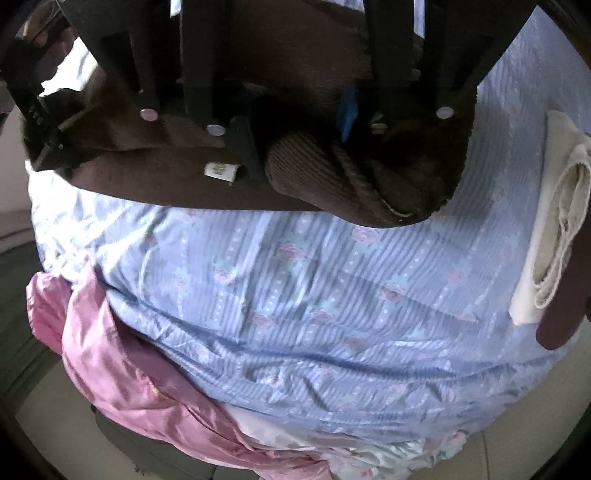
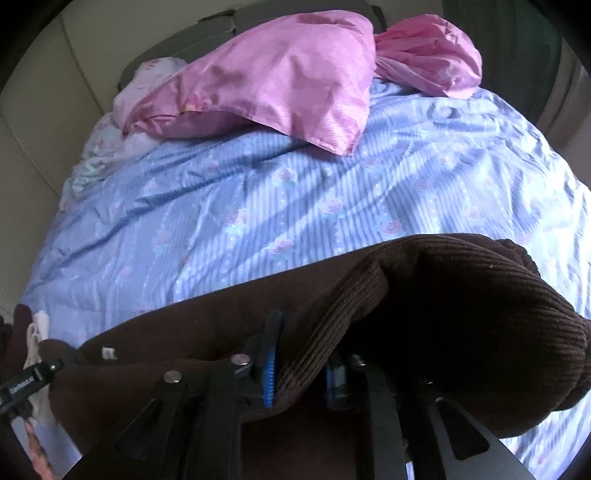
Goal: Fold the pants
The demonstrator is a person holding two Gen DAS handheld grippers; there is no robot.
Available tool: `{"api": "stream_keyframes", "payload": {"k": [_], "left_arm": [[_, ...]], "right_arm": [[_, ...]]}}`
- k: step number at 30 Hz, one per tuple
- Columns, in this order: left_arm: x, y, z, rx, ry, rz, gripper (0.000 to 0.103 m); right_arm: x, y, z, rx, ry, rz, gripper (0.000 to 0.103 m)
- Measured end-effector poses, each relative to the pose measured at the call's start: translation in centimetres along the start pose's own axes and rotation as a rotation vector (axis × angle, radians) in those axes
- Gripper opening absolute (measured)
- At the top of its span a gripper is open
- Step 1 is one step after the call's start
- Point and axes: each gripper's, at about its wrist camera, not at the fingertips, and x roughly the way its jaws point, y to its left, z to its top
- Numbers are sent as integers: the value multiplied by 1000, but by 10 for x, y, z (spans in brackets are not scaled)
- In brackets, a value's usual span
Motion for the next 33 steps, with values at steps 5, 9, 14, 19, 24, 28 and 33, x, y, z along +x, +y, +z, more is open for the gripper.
{"api": "stream_keyframes", "payload": {"k": [5,9,14,19,24,28,33], "left_arm": [[-28,7,1,-58,-45,-122,91],[-55,0,1,21,-103,-62,91],[-89,-29,-26,263,-199,16,91],[-86,-66,-58,537,-200,14,90],[-53,-104,-83,732,-183,71,77],[-27,-120,-84,740,-133,59,69],[-2,-130,-77,725,-130,77,66]], "right_arm": [[-33,8,5,8,-87,63,73],[-60,26,8,-69,-83,101,73],[-99,31,-1,-207,-135,75,73],[-126,1,-10,-259,-178,24,73],[-135,-48,-19,-219,-193,-56,73],[-122,-78,-26,-191,-155,-68,73],[-90,-105,-30,-157,-93,-46,73]]}}
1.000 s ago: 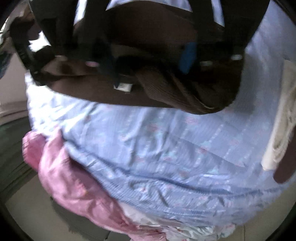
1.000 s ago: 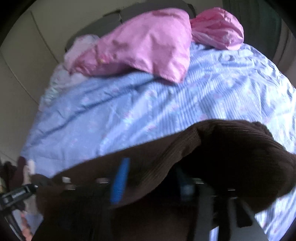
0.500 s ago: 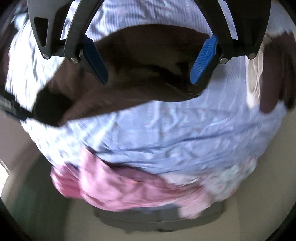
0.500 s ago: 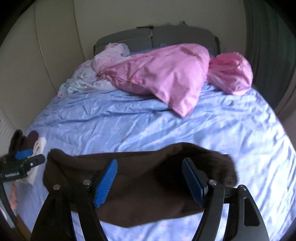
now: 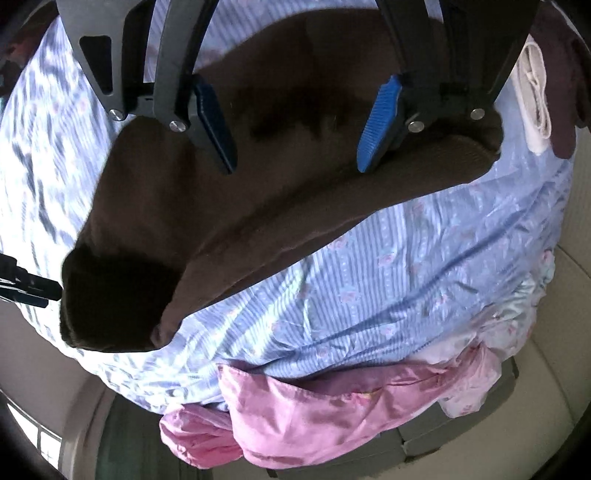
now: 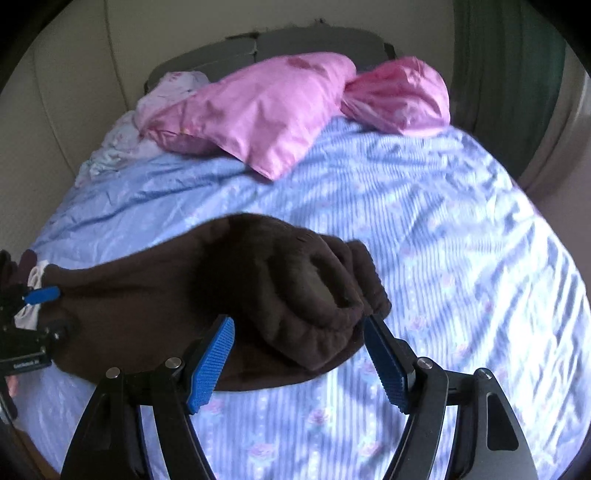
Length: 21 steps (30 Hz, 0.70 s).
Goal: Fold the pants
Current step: 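Grasp the sweatpants' cuffs with the right tool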
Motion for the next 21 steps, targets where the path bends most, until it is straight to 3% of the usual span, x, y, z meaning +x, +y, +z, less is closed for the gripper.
{"api": "stream_keyframes", "payload": {"k": [6,10,15,18,21], "left_arm": [[38,7,24,-55,25,80,63],[65,11,39,-95,60,115,63],[76,9,47,-105,82,148,63],[53,8,44,-96,22,114,63],[19,-7,32,-2,-70,73,76]], "right_arm": [[31,-17,6,67,15,-17,73],[45,-28,18,111,28,-117,73],[62,-41,31,157,78,-180,72],[60,-44,35,180,91,-156,72],[43,-39,35,152,42,-102,72]]}}
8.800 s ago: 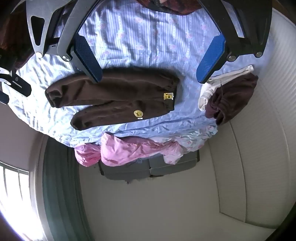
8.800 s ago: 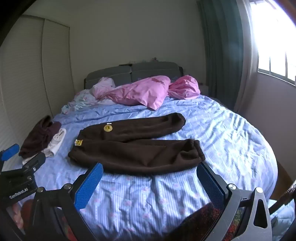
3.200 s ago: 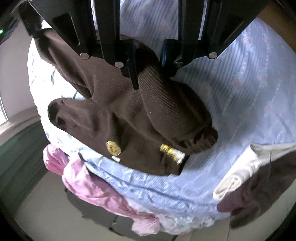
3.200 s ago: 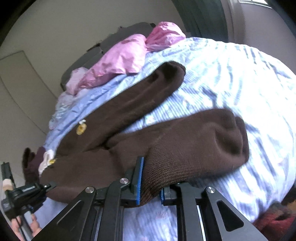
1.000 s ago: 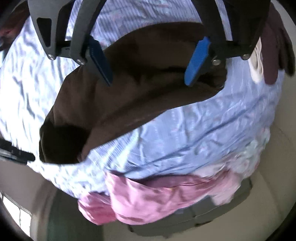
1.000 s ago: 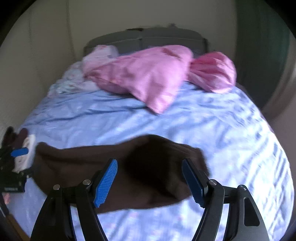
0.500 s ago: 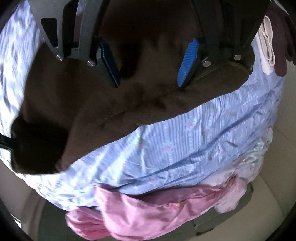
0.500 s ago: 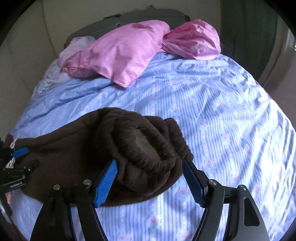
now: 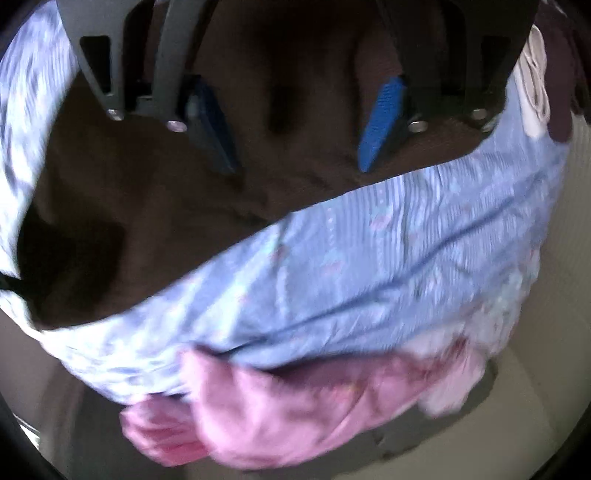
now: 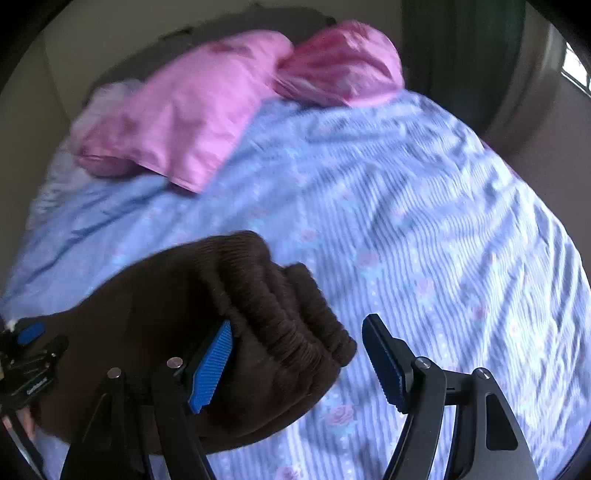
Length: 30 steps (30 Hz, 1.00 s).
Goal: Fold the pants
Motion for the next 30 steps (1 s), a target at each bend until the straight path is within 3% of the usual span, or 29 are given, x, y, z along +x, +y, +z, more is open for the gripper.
{"api": "stream_keyframes", "payload": {"k": [2,6,7,8,10,11,15,19,22,26,30], "left_arm": [[-21,-13,-11,62,-35,-62,77],[-39,-43,-33,140,-12,-212,77],[-41,-52,-41,164,-8,-236,77],[-41,-61,-46,187,-5,-252,77],[-35,-76,-53,226,11,-251,77],[-32,-83,-54,243,14,-235,77],[-19,-94,-54,253,18,-183,76],[-18,-86,-46,211,28,-229,68],[-17,-70,-37,102,53,-282,68],[-9,-62,-32,59,96,-286,71],[-31,-47,-39,44,51,-257,71]], "right_arm": [[-16,8,-1,-76,-50,12,72],[-24,19,0,-187,-93,-17,72],[-20,19,2,-189,-73,-5,70],[-15,19,3,-181,-44,20,61],[-4,19,3,-163,3,60,42],[2,19,2,-153,21,69,38],[7,15,-2,-122,28,60,32],[-12,-4,11,-15,18,109,29],[-15,-22,21,84,65,138,29],[18,-26,19,112,151,119,32],[16,-11,10,20,89,-1,60]]}}
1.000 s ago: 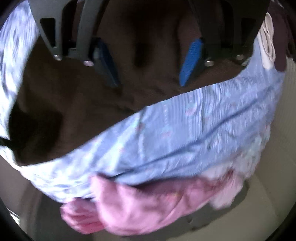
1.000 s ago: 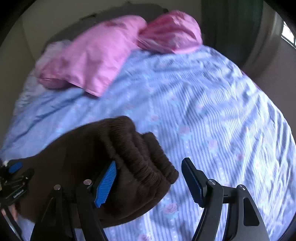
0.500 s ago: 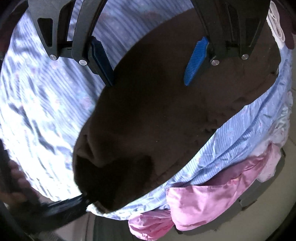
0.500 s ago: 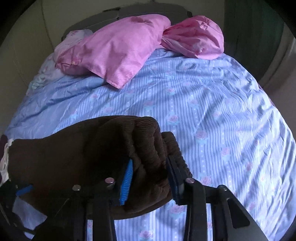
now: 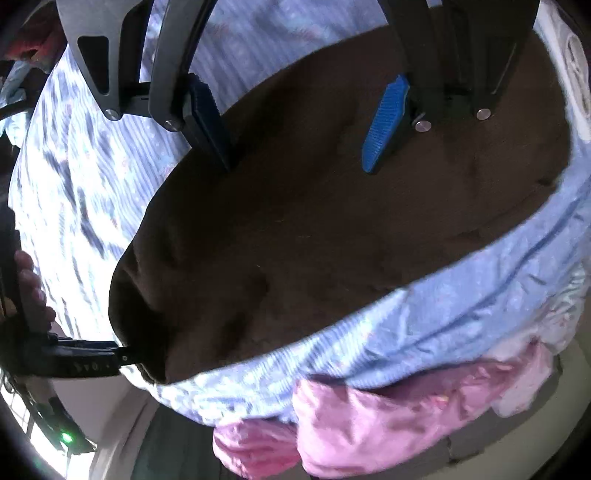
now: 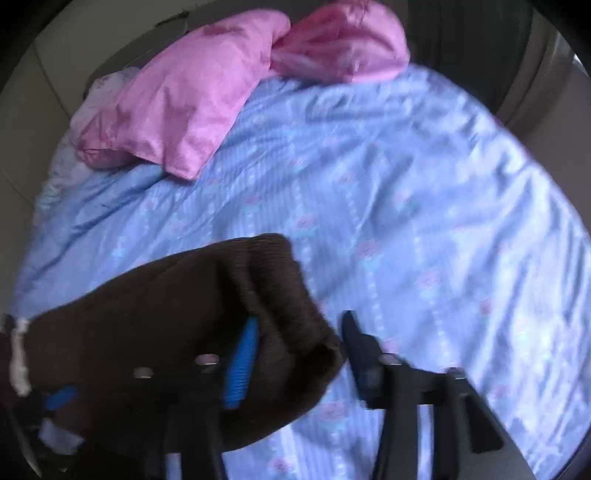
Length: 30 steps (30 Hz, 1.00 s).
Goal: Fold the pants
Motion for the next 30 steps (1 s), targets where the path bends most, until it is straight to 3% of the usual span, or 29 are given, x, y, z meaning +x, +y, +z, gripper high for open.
{"api": "stream_keyframes", "payload": {"k": [2,4,9,13,15,19,25,28,30], "left_arm": [[-22,8,-7,12,-63,37,74],[-44,11,-22,54,-130,78,75],[-64,-5,-70,208,-187,122,73],[-50,-25,-96,291,-193,154,61],[-39,-35,-101,305,-177,139,60],[-11,-52,-103,340,-185,215,60],[12,-44,-90,286,-207,314,57],[14,-35,-85,253,-187,304,43],[9,-24,-79,213,-168,249,37]], "right_arm": [[-29,13,-8,-52,-121,-41,62],[-59,25,-20,-104,-219,-41,75],[-106,60,-73,-282,-306,45,76],[-100,85,-126,-420,-250,163,76],[-90,95,-146,-466,-224,194,75],[-71,108,-173,-527,-177,224,68],[-49,111,-187,-532,-115,266,58],[-45,108,-186,-499,-101,295,58],[-41,107,-184,-476,-89,306,57]]}}
